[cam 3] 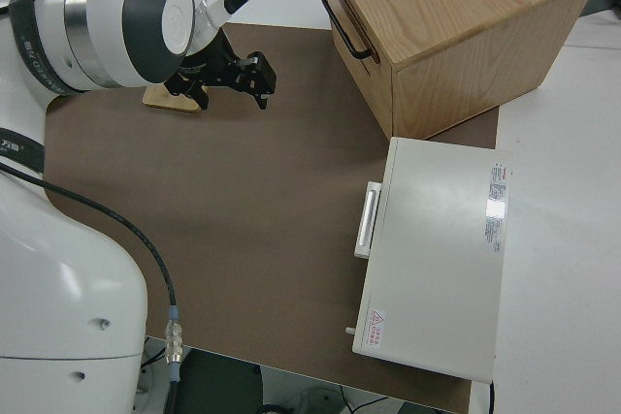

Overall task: Pick gray plate from low plate rack and place it on table with left arm
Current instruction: 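Move the left gripper toward the gray plate in the low rack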

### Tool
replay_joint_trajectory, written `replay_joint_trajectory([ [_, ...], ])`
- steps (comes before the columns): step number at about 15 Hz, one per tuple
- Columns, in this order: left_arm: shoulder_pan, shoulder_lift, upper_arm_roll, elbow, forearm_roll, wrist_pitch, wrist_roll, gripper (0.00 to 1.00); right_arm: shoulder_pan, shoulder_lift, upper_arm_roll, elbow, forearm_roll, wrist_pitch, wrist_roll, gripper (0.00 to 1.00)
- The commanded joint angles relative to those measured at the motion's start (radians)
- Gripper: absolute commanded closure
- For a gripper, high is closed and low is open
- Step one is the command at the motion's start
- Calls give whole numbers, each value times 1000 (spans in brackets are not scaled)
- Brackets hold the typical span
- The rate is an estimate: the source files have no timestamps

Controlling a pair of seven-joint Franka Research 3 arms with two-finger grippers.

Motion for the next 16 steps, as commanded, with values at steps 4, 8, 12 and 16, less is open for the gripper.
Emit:
replay_joint_trajectory([
  [4, -10, -62, -19, 11, 40, -14, 222, 9, -26, -2, 24, 10, -3, -16, 14, 17],
  [8, -19, -83, -28, -3, 43, -30, 206, 9, -26, -2, 24, 10, -3, -16, 14, 17],
  [12, -17, -96, -19, -17, 34, -65, 202, 5, -26, -2, 24, 10, -3, -16, 14, 17],
  [16, -16, -99, -16, -66, 46, -15, 203, 5, -26, -2, 24, 10, -3, -16, 14, 17],
])
